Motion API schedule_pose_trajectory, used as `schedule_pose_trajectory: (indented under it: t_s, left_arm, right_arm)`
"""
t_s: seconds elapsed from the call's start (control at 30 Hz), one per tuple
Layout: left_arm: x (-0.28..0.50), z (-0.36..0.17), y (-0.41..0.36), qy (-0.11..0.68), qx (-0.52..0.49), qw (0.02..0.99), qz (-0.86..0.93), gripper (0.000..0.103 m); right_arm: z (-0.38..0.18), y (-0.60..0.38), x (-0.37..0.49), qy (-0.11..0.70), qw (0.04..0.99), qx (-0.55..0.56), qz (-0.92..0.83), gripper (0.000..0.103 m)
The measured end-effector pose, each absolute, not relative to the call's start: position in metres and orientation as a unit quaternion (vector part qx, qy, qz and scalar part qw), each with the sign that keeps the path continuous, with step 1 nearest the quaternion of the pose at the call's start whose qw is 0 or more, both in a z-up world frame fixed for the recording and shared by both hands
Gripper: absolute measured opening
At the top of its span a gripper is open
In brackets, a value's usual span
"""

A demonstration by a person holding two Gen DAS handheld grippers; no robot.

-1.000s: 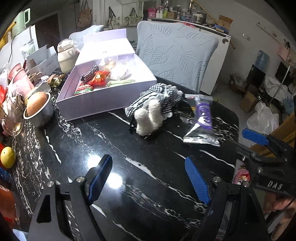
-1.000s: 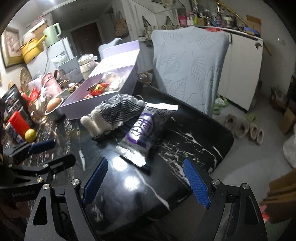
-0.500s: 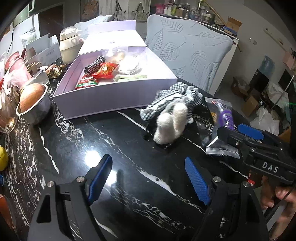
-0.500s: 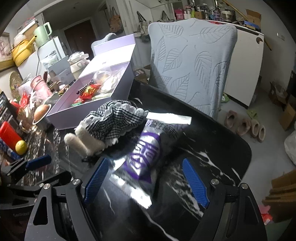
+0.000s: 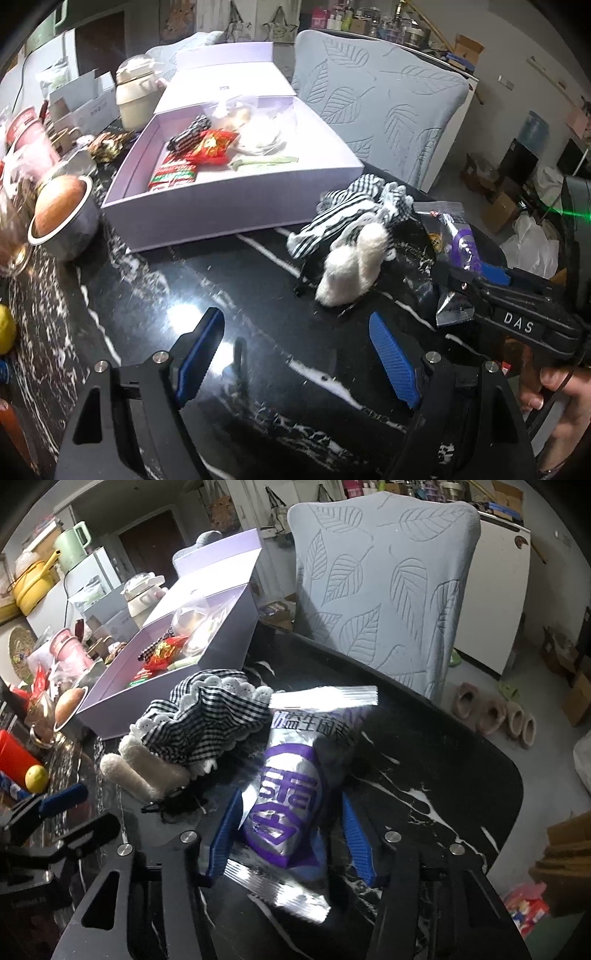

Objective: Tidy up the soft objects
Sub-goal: 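Grasp the gingham plush toy with the left gripper while the right grasps the purple snack bag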

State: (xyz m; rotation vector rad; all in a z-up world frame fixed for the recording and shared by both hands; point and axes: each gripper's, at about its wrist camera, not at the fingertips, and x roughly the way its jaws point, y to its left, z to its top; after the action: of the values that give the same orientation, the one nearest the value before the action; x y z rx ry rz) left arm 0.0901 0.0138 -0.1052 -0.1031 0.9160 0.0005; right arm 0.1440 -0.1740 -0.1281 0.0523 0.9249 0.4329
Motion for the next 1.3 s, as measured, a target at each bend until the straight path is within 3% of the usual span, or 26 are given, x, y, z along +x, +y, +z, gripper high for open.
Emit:
schedule_pose_trajectory:
  t_s: [0.47,0.67,0.73,0.87,1.3]
  left_arm:
    - [0.143,-0.104,-0.009,0.426,-0.015,0.903,-0.049,0.081]
    - [0.168,-0.118,-0.018,0.441,-0.002,0.895,-0.076,0.081]
    - [0.172,-0.122,-0.019,0.444,0.0,0.893,-0.078,0.074]
    - [0.171,-0.124,-0.016,0.445,-0.012,0.892,-0.076,0.048]
    - [0.112,-0.12,-0.011,0.462,-0.046,0.885,-0.048,0.045]
  right_arm:
    - [-0.131,-0.207,0.151,0.437,0.878,0.032,0.194,0.053]
    - [-0.131,-0.209,0.151,0.433,0.879,0.034,0.199,0.048]
    - [-0.131,-0.21,0.151,0.432,0.878,0.035,0.202,0.047]
    - [-0.131,-0.211,0.149,0.432,0.877,0.038,0.206,0.044]
    - [-0.131,-0.212,0.124,0.436,0.868,0.045,0.233,0.042]
